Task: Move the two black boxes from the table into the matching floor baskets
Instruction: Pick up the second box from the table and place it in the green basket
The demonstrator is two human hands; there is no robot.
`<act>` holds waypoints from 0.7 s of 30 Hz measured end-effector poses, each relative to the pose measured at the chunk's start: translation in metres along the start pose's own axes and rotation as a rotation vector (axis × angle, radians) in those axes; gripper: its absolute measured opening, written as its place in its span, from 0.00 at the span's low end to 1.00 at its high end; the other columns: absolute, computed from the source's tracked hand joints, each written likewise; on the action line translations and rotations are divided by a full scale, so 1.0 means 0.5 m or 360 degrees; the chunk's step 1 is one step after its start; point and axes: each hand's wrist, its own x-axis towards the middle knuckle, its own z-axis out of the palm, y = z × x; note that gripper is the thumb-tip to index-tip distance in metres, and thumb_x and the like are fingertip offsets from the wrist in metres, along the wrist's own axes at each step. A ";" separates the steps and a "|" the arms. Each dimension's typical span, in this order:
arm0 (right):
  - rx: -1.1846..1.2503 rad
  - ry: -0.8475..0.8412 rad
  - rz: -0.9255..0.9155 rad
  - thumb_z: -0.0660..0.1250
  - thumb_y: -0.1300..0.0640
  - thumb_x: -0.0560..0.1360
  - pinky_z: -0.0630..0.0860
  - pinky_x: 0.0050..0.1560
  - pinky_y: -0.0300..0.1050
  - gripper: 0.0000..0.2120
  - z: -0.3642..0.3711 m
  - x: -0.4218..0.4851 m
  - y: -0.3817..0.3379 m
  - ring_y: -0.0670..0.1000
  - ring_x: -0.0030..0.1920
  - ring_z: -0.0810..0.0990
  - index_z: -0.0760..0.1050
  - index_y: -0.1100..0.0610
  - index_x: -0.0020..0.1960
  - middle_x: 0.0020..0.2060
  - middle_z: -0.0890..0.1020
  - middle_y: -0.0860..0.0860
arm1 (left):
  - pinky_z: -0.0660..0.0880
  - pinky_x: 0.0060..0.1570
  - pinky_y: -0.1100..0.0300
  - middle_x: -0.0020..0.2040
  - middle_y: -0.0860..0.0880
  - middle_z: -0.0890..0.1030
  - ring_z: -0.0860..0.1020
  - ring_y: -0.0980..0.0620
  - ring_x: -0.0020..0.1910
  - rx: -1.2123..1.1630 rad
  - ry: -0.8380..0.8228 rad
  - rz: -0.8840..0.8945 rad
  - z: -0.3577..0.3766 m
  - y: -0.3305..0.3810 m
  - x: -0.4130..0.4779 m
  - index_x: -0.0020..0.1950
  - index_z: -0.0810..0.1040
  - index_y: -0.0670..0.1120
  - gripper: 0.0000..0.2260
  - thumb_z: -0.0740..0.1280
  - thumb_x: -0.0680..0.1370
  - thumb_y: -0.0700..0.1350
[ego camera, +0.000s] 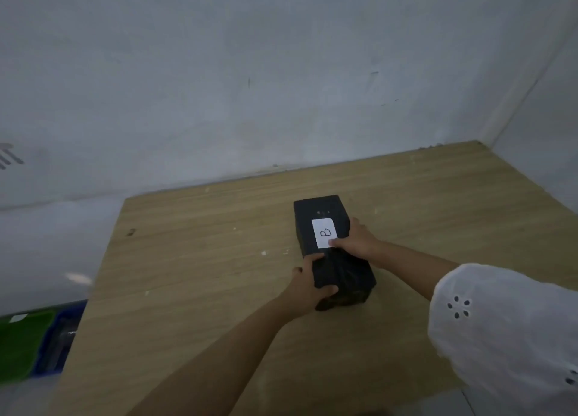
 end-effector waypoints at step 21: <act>-0.0408 -0.0367 -0.0224 0.73 0.50 0.70 0.75 0.46 0.45 0.21 -0.160 0.147 -0.008 0.53 0.52 0.76 0.73 0.60 0.57 0.60 0.75 0.59 | 0.73 0.53 0.50 0.45 0.41 0.73 0.76 0.43 0.44 -0.1617 0.0343 -0.0959 0.029 0.048 0.009 0.52 0.71 0.40 0.06 0.65 0.76 0.37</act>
